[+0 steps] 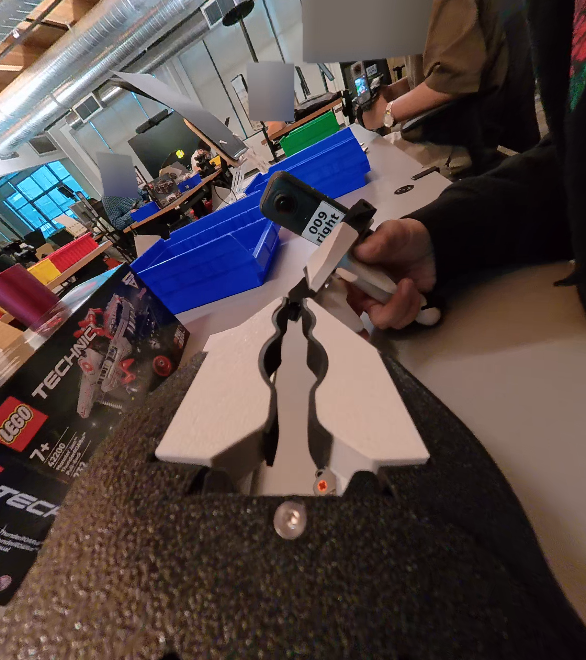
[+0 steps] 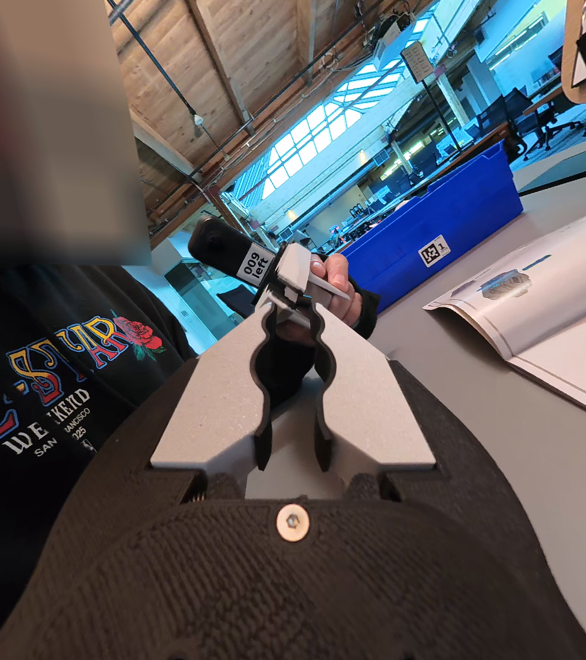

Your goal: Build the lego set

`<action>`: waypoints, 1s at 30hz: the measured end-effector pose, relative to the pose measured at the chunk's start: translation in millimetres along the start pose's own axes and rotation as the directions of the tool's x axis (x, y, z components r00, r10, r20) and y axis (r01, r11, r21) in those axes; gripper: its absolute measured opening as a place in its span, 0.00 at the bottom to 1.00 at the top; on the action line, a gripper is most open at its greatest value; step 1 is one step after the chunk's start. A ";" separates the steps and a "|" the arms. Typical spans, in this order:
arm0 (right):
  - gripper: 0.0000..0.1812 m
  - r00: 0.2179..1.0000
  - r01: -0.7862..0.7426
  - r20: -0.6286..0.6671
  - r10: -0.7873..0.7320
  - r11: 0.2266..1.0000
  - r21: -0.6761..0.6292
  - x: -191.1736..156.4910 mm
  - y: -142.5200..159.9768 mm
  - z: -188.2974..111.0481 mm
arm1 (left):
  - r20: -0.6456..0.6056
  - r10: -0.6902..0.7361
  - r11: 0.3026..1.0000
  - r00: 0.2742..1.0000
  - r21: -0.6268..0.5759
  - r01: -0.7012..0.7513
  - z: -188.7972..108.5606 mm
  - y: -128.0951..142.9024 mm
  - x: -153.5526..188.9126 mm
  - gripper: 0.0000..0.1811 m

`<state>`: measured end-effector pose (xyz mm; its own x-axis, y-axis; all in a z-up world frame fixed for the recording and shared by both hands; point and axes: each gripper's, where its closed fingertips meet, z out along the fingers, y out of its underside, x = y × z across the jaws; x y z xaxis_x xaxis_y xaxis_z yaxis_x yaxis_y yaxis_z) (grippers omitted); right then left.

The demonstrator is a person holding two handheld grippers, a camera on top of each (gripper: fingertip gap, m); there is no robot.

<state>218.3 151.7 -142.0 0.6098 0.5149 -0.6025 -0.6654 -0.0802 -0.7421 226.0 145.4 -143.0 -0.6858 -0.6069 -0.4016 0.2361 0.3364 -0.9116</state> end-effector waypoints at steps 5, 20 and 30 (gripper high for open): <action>0.02 1.000 -0.007 0.003 0.007 1.000 -0.005 0.5 0.9 0.7 | -0.001 -0.033 0.999 0.999 0.000 0.033 -2.2 5.3 -2.4 0.02; 0.06 1.000 0.009 0.001 -0.009 1.000 0.008 -0.5 -0.6 0.7 | -0.027 -0.071 0.997 0.997 0.031 0.071 -2.3 1.3 1.3 0.02; 0.06 1.000 0.006 -0.002 -0.005 1.000 0.012 0.3 -0.8 0.8 | -0.043 -0.026 0.999 0.999 0.034 0.027 -0.5 -4.7 7.8 0.02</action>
<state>218.6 152.6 -141.4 0.6145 0.5132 -0.5991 -0.6672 -0.0672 -0.7419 219.2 139.5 -141.8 -0.7205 -0.5840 -0.3740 0.2409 0.2950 -0.9246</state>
